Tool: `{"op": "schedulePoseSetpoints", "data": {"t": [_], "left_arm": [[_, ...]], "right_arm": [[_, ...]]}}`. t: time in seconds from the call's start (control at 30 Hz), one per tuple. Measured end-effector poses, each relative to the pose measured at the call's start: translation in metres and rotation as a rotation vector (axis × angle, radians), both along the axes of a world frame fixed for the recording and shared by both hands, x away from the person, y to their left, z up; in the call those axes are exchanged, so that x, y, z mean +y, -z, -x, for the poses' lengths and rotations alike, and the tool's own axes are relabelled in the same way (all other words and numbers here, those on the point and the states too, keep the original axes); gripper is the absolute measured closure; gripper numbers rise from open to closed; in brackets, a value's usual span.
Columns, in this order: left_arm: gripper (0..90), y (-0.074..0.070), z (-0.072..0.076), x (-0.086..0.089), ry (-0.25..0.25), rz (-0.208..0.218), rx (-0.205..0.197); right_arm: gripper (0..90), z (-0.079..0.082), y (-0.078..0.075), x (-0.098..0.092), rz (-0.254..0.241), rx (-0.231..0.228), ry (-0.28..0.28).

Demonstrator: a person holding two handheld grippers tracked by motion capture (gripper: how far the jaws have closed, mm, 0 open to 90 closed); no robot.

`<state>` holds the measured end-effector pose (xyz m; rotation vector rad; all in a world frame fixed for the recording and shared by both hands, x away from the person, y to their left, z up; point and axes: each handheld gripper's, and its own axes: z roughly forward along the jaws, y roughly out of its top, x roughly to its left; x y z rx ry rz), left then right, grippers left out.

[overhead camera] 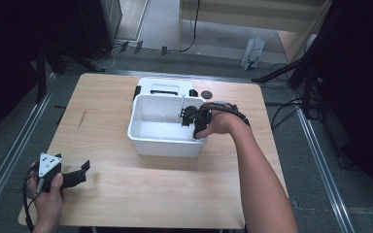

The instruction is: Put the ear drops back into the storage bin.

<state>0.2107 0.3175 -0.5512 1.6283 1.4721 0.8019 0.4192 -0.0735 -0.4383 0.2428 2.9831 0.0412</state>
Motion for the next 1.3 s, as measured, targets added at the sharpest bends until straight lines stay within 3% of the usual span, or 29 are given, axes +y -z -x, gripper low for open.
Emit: {"op": "schedulePoseSetpoints", "data": {"t": [0.23, 0.57, 0.93, 1.3], "left_arm": [[0.4, 0.0, 0.0, 0.0, 0.002, -0.001, 0.002], [0.4, 0.0, 0.0, 0.0, 0.0, -0.004, -0.002], [0.4, 0.0, 0.0, -0.001, -0.001, -0.009, -0.001], [0.4, 0.0, 0.0, -0.002, -0.002, -0.014, 0.0]], "right_arm": [[60.7, 0.0, -0.01, -0.003, -0.034, -0.011, 0.013], [57.2, 0.007, -0.04, -0.006, -0.086, -0.062, 0.026], [54.5, 0.016, -0.064, -0.022, -0.125, -0.086, 0.045], [52.7, 0.023, -0.07, -0.048, -0.123, -0.09, 0.081]]}}
